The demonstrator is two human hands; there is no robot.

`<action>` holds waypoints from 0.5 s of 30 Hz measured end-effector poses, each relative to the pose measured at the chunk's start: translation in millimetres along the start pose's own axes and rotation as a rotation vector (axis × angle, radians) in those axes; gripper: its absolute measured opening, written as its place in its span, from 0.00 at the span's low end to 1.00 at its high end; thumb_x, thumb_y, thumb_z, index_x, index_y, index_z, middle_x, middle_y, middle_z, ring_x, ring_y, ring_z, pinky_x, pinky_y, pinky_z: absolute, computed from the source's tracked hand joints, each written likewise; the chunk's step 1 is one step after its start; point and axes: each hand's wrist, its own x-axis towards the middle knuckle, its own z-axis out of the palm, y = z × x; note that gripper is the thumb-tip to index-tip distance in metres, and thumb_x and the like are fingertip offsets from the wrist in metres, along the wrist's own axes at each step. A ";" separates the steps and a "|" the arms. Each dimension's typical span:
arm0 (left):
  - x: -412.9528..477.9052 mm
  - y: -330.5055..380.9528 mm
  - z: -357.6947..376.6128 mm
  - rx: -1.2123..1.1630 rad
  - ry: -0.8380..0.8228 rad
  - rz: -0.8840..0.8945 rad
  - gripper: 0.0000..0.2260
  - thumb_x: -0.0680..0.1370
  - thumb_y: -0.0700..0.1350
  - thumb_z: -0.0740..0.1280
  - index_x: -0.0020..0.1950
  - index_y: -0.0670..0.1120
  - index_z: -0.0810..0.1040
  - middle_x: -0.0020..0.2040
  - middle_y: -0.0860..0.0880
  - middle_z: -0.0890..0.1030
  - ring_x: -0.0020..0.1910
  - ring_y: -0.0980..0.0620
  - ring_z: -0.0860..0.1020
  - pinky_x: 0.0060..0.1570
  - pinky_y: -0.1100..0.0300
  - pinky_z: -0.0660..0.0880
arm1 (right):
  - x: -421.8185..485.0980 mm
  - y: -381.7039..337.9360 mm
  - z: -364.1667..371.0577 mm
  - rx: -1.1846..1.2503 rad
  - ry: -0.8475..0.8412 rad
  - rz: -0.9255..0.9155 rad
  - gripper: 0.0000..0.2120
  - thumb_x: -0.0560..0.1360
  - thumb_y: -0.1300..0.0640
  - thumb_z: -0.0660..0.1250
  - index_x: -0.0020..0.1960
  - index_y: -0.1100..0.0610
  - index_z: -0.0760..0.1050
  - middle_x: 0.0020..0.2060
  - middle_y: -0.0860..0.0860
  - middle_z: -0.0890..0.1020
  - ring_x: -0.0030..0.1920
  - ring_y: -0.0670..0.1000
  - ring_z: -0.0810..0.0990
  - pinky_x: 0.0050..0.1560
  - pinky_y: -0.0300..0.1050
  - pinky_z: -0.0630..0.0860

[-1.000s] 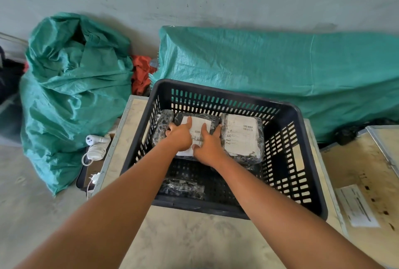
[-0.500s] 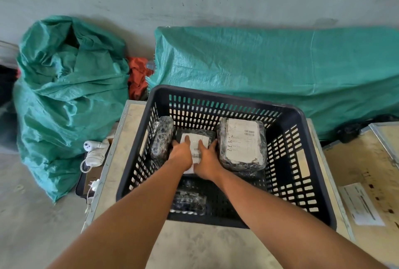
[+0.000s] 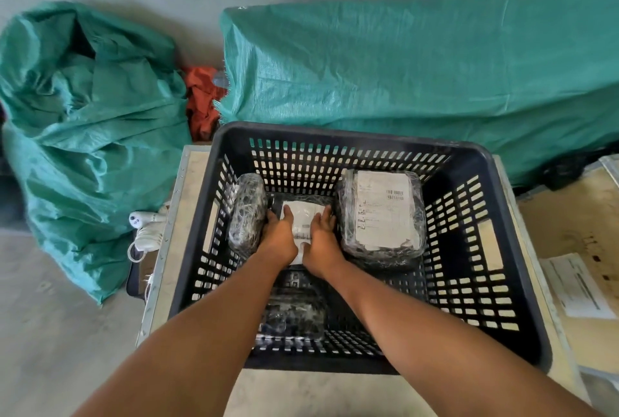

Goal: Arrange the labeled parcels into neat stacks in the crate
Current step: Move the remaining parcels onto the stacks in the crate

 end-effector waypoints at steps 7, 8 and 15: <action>5.2 8.6 -8.8 0.059 -0.020 0.012 0.42 0.79 0.35 0.66 0.83 0.47 0.40 0.80 0.32 0.36 0.78 0.32 0.58 0.73 0.44 0.66 | 7.7 -9.2 -4.4 -0.015 -0.006 0.026 0.43 0.79 0.67 0.65 0.83 0.63 0.40 0.79 0.59 0.29 0.80 0.62 0.33 0.80 0.54 0.49; 4.1 10.4 -11.2 0.076 -0.032 0.003 0.42 0.79 0.35 0.66 0.83 0.47 0.40 0.80 0.32 0.36 0.78 0.32 0.59 0.72 0.44 0.67 | 7.2 -8.1 -4.5 -0.009 0.001 0.024 0.42 0.80 0.67 0.65 0.83 0.63 0.41 0.80 0.59 0.30 0.80 0.62 0.33 0.81 0.54 0.49; -27.0 37.7 -61.2 -0.044 0.044 0.092 0.40 0.78 0.29 0.63 0.84 0.49 0.48 0.81 0.34 0.39 0.76 0.33 0.65 0.59 0.54 0.77 | -7.4 -13.0 -14.6 -0.001 -0.015 0.024 0.39 0.81 0.67 0.63 0.84 0.60 0.45 0.82 0.61 0.38 0.81 0.63 0.39 0.80 0.52 0.49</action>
